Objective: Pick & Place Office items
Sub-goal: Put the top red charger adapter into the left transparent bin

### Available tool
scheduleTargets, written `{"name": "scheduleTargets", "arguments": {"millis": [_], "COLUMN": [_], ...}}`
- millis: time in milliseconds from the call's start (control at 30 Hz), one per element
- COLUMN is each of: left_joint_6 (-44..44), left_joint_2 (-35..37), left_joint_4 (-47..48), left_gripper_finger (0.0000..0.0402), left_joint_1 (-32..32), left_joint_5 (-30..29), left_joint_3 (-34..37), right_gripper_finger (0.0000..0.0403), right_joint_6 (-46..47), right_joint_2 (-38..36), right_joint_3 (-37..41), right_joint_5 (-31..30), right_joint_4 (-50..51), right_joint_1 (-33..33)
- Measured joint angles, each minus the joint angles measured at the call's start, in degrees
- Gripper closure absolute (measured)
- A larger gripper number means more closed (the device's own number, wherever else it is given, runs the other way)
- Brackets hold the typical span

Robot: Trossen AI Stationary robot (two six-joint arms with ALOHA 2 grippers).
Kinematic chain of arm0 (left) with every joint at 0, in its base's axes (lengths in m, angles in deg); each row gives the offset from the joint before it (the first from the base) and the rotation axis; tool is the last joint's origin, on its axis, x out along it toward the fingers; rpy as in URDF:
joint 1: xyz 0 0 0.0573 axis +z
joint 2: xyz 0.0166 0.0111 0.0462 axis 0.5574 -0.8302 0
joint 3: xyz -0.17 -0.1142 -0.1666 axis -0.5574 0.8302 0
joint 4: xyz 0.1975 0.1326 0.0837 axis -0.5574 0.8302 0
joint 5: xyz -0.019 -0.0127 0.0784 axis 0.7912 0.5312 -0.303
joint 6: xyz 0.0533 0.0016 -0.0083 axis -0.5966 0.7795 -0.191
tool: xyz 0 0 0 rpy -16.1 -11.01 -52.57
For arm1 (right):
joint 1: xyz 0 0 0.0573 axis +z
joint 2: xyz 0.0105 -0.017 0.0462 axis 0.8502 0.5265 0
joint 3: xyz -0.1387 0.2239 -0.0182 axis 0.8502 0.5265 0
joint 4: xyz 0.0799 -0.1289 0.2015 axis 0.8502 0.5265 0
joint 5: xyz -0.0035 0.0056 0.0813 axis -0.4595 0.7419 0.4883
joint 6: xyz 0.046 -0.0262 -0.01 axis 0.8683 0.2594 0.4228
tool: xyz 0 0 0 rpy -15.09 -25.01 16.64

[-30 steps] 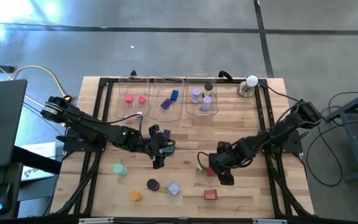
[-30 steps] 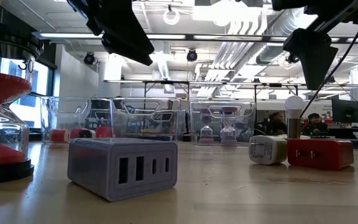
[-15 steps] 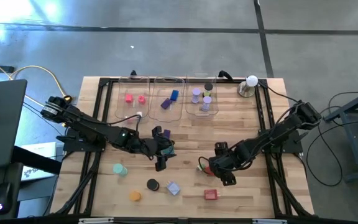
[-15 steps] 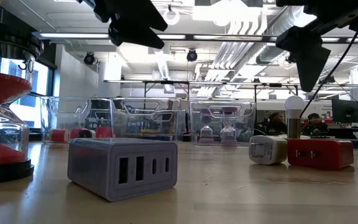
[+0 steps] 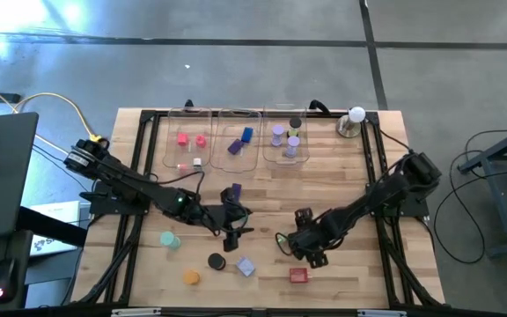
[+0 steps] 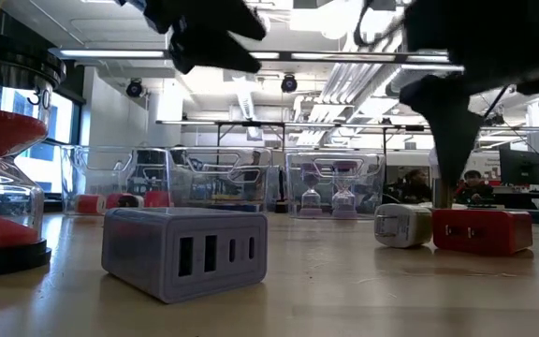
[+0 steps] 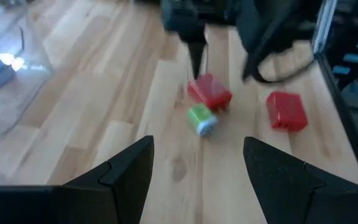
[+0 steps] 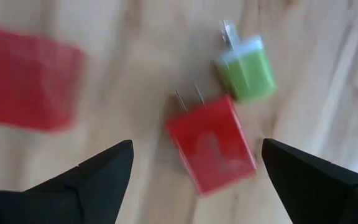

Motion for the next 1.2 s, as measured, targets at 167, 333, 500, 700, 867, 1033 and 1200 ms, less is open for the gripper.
{"name": "scheduleTargets", "arguments": {"millis": [167, 333, 500, 700, 867, 1033, 1200], "left_joint_6": [-0.2, -0.4, -0.4, -0.2, -0.1, -0.7, -0.5], "left_joint_2": [-0.7, -1.6, -2.2, -2.2, -2.2, -2.2, -2.2], "left_joint_4": [-2.2, -3.0, -3.2, -3.5, -3.5, -3.5, -3.5], "left_gripper_finger": [0.0161, 0.0161, 0.0161, 0.0161, 0.0161, 0.0161, 0.0161], "left_joint_1": [-0.6, -0.6, -0.6, -1.1, -1.3, -1.6, -1.6], "left_joint_5": [0.6, 0.8, 0.8, 0.9, 0.9, 0.9, 1.0], "left_joint_3": [0.1, 0.1, 0.1, 0.1, 0.1, 0.1, 0.1], "right_gripper_finger": [0.0057, 0.0057, 0.007, 0.0146, 0.0208, 0.0208, 0.0208], "right_joint_6": [-2.2, -5.1, -5.7, -5.4, -2.3, 1.6, 5.4], "right_joint_2": [4.3, 7.5, 9.1, 8.9, 9.0, 7.8, 5.1], "right_joint_3": [0.0, -0.1, -0.3, -0.2, -0.1, 0.0, 0.3], "right_joint_5": [-1.1, 0.2, 4.6, 6.9, 6.9, 4.8, -2.5], "right_joint_4": [0.6, -0.1, -0.8, -0.8, -0.7, 0.2, 3.8], "right_joint_1": [-0.6, -1.6, -2.9, -3.7, -3.7, -3.5, -1.8]}}
